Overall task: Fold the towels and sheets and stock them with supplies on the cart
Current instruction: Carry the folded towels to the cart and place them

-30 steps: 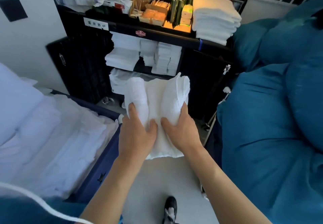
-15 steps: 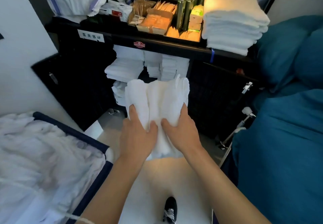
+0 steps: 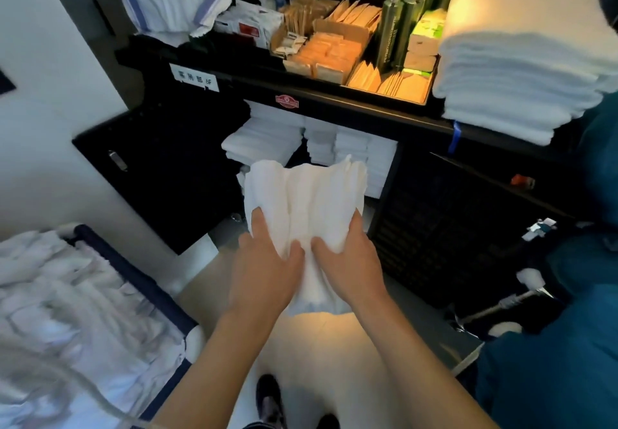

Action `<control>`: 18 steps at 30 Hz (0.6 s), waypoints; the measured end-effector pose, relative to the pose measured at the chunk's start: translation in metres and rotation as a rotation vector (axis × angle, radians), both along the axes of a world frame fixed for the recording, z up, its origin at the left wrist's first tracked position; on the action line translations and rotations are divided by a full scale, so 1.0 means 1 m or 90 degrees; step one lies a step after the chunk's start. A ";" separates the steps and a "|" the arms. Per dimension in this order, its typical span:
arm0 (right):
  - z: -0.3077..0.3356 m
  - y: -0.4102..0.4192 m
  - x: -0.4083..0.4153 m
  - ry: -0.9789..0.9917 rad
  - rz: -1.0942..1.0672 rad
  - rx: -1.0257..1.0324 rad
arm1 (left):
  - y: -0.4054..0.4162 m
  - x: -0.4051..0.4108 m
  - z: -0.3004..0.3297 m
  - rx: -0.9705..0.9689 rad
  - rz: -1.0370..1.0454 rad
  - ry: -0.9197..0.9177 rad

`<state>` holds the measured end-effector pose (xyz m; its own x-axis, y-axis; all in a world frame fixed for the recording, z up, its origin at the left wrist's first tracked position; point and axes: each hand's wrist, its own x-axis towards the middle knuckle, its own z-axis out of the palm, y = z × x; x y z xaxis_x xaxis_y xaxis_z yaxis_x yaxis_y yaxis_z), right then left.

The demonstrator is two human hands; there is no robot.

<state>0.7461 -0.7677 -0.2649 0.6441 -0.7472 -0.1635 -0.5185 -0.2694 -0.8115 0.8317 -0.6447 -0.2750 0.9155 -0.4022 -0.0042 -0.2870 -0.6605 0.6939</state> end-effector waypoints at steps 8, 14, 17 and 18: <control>-0.015 -0.018 0.088 -0.005 0.036 0.008 | -0.016 0.081 -0.017 0.006 0.041 0.020; -0.033 -0.023 0.178 -0.034 0.038 0.059 | -0.026 0.177 -0.036 0.011 0.046 0.015; -0.047 -0.030 0.228 -0.033 0.041 0.081 | -0.031 0.230 -0.046 0.023 0.042 0.035; -0.053 -0.032 0.243 -0.029 0.040 0.083 | -0.032 0.247 -0.052 0.028 0.038 0.042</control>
<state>0.9896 -0.7994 -0.3176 0.6979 -0.6796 -0.2261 -0.4659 -0.1910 -0.8640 1.0784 -0.6771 -0.3271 0.9352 -0.3444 -0.0820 -0.2000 -0.7049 0.6805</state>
